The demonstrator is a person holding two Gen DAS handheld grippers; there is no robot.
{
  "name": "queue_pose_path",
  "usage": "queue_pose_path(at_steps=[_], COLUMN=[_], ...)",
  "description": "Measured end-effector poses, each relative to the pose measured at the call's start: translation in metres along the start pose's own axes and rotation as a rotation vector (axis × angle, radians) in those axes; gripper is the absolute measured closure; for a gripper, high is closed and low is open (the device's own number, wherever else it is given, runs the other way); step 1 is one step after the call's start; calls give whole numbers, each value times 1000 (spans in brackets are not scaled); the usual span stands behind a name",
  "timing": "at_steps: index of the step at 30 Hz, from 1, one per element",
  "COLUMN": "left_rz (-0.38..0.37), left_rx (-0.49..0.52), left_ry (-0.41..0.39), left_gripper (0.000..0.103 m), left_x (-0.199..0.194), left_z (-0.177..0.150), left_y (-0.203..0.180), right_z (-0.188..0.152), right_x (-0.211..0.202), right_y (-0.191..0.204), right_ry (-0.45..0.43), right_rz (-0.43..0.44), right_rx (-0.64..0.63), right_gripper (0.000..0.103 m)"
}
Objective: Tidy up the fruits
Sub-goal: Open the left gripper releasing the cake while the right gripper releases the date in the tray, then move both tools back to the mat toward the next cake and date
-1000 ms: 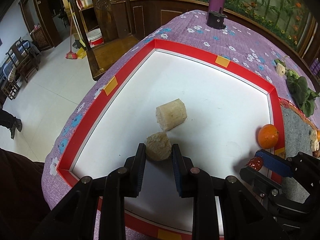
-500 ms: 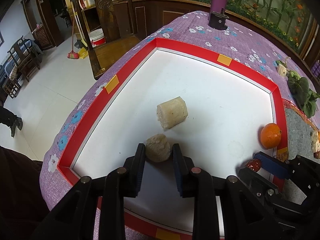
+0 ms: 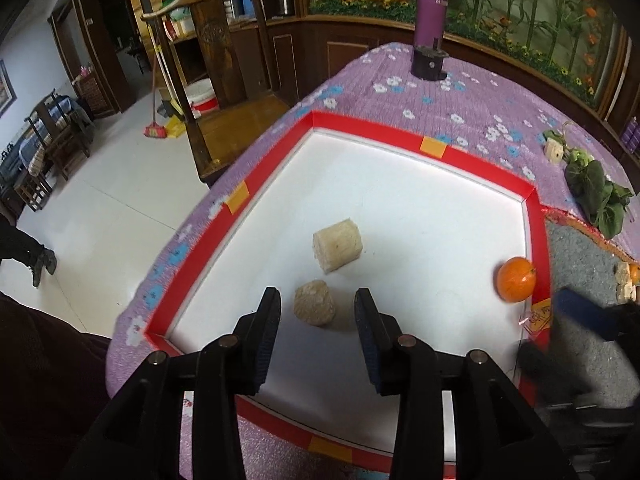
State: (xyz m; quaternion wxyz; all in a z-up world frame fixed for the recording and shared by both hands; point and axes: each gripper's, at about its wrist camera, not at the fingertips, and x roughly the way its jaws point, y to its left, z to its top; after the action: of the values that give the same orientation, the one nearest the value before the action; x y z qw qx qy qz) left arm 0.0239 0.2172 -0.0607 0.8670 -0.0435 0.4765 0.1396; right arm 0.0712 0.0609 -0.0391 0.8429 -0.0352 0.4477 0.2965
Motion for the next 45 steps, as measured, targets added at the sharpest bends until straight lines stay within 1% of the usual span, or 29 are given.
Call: queue_pose_path(at_steps=[3,5,8,10,12,15,18,19,20,21,23,26,27,29,32,33,34,35,36,39,42,45], left_rz=[11,23,13,3,-14,-34,-71,-87,-115,-148,-193,-274,-314,-362,-426,-429,-427,-437,-456,-483,-490,-494], left_rx=[-1,11,30,50,78,108,150,162,183,209,251,330,358,393,432,446,461,474,491,528,551,567], left_ry=[-21,-29,-39,-47,-54,-61,-60,-58,-54,-49,-43,-17,-2,24,54,62,65,68,79,91,100,113], left_gripper=[65,65,65,65,65,65,65,65,65,65,64,61,61,61,61,61,61,61,61,61,61,62], left_x=[-7,-10,-14,-17,-20,-25,-27,-27,-29,-30,-33,-35,-34,-34,-29,-27,-26,-25,-23,-20,-16,-9], left_z=[4,7,10,11,14,14,15,14,14,14,12,4,2,-3,-5,-5,-6,-7,-9,-15,-18,-20], left_y=[-5,-11,-23,-36,-51,-67,-92,-99,-111,-127,-151,-194,-210,-230,-257,-265,-273,-279,-286,-303,-313,-321], right_z=[6,13,29,37,41,26,-8,-26,-42,-53,-87,-119,-124,-133,-130,-129,-128,-128,-129,-130,-128,-127], right_x=[-45,-86,-134,-146,-149,-148,-151,-151,-153,-155,-155,-153,-152,-152,-146,-144,-142,-142,-140,-131,-121,-113], right_y=[-10,-13,-4,2,5,-17,-57,-79,-95,-108,-146,-193,-204,-217,-224,-228,-233,-238,-243,-256,-264,-268], right_ry=[-110,-210,-328,-353,-359,-333,-296,-270,-250,-231,-157,-76,-60,-50,-47,-45,-47,-49,-47,-29,-7,5], right_rz=[15,41,44,54,48,7,-97,-151,-197,-224,-290,-345,-352,-340,-321,-322,-333,-334,-330,-311,-290,-284], right_rx=[59,88,46,30,9,65,141,175,205,229,306,390,407,428,409,409,413,414,417,408,391,381], right_gripper=[44,44,43,39,39,39,39,39,39,39,39,39,39,39,40,41,45,46,47,53,60,61])
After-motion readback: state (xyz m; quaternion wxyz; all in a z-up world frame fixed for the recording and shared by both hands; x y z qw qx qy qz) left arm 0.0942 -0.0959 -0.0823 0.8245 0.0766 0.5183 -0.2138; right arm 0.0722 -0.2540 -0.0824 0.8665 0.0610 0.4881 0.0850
